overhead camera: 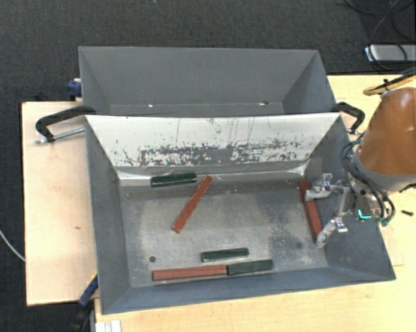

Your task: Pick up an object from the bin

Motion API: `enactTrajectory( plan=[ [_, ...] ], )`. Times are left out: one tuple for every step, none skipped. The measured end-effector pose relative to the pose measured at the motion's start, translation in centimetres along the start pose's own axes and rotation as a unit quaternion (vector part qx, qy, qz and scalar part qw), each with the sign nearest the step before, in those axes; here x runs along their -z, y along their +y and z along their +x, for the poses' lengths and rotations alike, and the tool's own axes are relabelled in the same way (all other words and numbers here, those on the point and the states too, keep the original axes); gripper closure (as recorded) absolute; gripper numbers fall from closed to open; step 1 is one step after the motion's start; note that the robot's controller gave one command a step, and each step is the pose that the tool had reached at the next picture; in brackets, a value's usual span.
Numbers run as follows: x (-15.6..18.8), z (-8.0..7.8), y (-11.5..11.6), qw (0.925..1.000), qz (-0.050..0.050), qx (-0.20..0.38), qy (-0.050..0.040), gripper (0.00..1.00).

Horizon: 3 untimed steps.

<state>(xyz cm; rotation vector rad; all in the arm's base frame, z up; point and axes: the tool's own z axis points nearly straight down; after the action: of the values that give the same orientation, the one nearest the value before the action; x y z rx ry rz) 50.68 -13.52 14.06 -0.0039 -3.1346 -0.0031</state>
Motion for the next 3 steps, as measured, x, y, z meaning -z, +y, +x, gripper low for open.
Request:
enactTrajectory(
  plan=[
    [0.4, -0.2, 0.0, 1.0, 0.001, 0.001, -0.0039, 0.0],
    [-3.8, -5.2, -1.4, 0.9999, 0.002, -0.001, -0.0104, 0.0],
    [-6.0, -6.5, -1.1, 0.9996, 0.0, 0.026, -0.0113, 0.0]
  ],
)
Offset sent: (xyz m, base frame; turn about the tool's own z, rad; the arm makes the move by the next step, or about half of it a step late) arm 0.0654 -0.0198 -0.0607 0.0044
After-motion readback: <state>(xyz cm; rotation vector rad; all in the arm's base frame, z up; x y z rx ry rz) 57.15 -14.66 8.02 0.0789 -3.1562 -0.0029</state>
